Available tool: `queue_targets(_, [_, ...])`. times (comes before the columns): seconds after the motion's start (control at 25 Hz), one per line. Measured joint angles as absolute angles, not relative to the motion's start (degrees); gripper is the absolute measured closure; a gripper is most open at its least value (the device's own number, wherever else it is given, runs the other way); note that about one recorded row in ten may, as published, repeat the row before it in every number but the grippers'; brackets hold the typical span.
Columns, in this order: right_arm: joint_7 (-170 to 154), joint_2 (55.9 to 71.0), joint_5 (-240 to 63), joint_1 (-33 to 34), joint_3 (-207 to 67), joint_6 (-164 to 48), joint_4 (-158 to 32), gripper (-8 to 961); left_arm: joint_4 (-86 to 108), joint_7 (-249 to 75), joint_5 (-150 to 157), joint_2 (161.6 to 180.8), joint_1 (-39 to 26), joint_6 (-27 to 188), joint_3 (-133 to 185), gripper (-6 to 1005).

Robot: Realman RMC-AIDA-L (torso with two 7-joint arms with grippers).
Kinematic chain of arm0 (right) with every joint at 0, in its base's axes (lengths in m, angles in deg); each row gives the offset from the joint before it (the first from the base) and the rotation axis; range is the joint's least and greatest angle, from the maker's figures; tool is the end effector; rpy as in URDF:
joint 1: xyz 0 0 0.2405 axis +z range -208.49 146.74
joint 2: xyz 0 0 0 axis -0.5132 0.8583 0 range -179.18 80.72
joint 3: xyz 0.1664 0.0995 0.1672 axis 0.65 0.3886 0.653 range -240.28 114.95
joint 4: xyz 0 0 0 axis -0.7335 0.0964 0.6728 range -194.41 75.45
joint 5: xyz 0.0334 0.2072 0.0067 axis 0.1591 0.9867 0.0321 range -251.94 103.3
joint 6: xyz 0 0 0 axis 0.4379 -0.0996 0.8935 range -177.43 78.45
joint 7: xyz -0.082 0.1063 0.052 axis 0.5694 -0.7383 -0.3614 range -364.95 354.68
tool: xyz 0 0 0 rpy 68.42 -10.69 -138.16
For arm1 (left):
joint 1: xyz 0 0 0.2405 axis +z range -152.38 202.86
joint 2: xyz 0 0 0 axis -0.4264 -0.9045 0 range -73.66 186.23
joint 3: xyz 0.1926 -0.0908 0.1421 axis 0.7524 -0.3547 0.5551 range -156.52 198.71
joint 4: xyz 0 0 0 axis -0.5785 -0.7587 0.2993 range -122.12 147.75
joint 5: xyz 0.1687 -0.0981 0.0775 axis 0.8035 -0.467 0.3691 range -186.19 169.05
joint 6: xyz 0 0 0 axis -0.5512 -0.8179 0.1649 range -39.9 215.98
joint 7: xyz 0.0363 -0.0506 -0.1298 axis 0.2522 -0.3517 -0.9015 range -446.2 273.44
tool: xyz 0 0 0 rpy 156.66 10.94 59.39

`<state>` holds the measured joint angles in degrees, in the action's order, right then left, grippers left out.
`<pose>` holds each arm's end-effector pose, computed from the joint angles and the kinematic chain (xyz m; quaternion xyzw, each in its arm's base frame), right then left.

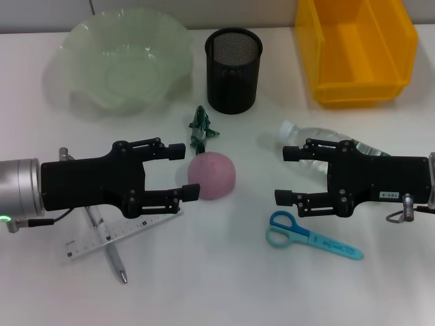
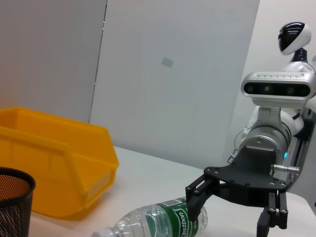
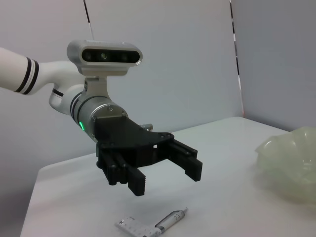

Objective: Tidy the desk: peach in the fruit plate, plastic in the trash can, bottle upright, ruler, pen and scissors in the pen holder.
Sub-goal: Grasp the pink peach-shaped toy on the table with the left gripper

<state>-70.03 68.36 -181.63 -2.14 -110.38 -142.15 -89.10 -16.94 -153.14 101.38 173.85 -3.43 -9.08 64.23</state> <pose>0.2619 0.3023 -0.0220 -0.9510 0.1300 0.2683 0.0823 -0.2617 0.2960 -0.0134 -0.9437 -0.1448 -0.2897 0.0670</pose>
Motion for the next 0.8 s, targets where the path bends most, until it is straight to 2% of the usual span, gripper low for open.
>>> queue_targets(0.44, [-70.2, 68.31, -181.6, -2.1, -110.4, -141.9, -89.1, 137, -17.0, -153.3, 101.4, 174.29, -4.5, -5.8, 64.3, 255])
queue_targets(0.8, [-70.8, 68.12, -181.6, -2.2, -110.2, -141.9, -89.1, 144, -13.9, -153.4, 101.5, 175.03, -8.7, 6.8, 68.1, 288])
